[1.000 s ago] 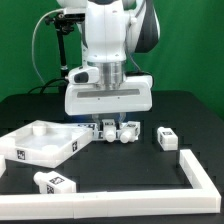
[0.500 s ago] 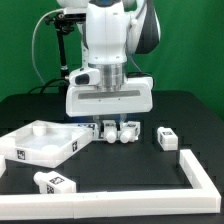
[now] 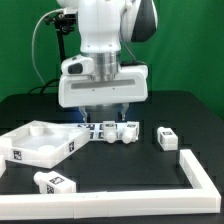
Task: Assemble one leg
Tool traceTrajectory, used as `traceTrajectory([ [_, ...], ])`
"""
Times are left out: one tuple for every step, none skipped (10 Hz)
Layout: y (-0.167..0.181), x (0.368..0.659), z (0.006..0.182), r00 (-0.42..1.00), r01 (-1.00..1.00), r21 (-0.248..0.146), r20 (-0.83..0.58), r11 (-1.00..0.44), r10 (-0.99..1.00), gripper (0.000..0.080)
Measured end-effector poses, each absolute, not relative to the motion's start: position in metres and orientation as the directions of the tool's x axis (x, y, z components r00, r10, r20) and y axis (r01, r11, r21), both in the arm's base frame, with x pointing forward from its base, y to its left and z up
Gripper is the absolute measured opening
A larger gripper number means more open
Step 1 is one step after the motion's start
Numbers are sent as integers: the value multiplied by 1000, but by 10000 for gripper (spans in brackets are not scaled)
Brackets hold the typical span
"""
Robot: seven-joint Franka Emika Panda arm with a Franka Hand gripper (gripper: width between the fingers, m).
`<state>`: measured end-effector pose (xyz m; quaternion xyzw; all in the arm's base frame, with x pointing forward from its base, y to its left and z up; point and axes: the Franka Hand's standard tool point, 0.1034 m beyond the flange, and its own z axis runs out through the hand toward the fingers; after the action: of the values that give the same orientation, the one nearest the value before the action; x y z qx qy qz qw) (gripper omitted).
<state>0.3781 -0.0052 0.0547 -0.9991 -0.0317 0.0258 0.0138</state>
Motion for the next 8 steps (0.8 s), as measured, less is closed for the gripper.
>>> traceTrajectory([
  [-9,383,73,997,53,-36,-53,-998,55,648],
  [-16,389,81,996,87,-35,-31,-996,88,648],
  [-27,393,82,981,192,-35,-19,-981,192,649],
  [-35,400,83,945,328,-20,18,-944,328,649],
  [-34,398,82,958,286,-23,13,-958,285,649],
  [-33,398,82,958,287,-23,13,-958,287,649],
  [-33,398,82,958,287,-23,13,-958,287,649],
  [-36,397,80,944,330,-25,11,-944,330,649],
])
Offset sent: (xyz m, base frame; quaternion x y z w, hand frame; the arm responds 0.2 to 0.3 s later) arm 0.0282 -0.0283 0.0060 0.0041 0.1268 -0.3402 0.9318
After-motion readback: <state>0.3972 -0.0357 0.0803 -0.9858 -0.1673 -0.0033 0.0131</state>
